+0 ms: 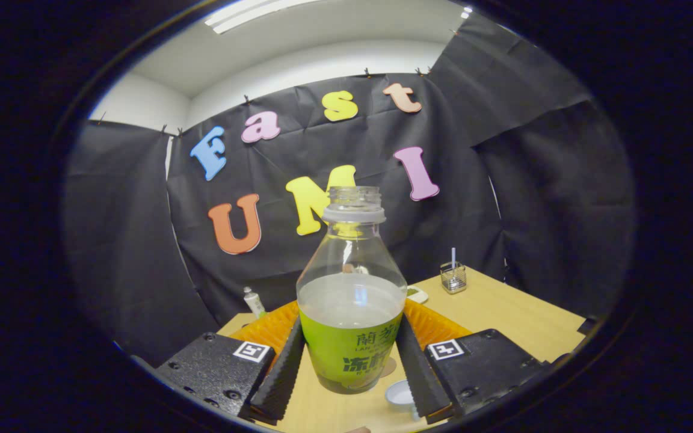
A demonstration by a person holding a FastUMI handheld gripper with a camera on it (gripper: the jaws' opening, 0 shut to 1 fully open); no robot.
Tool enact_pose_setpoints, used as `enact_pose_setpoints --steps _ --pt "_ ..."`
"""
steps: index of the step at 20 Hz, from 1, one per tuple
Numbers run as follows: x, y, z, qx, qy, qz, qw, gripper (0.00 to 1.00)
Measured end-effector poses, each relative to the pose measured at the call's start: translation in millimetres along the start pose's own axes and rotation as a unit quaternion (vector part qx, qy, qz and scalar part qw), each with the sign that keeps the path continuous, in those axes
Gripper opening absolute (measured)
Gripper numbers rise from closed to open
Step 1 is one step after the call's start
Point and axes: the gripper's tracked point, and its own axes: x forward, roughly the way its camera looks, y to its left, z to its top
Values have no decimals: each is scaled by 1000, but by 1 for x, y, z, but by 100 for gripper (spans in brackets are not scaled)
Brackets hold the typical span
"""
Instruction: Take the bottle from table, then pour the juice into the cup, finally place the bottle on the coaster
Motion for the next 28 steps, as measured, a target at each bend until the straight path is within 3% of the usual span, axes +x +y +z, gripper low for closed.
enact_pose_setpoints --steps 7,16,28 --pt "54 13 -14 -68 12 -42 997 81" --pt "146 11 -72 -90 33 -75 993 82" --pt "206 -10 -141 -52 39 -102 993 83"
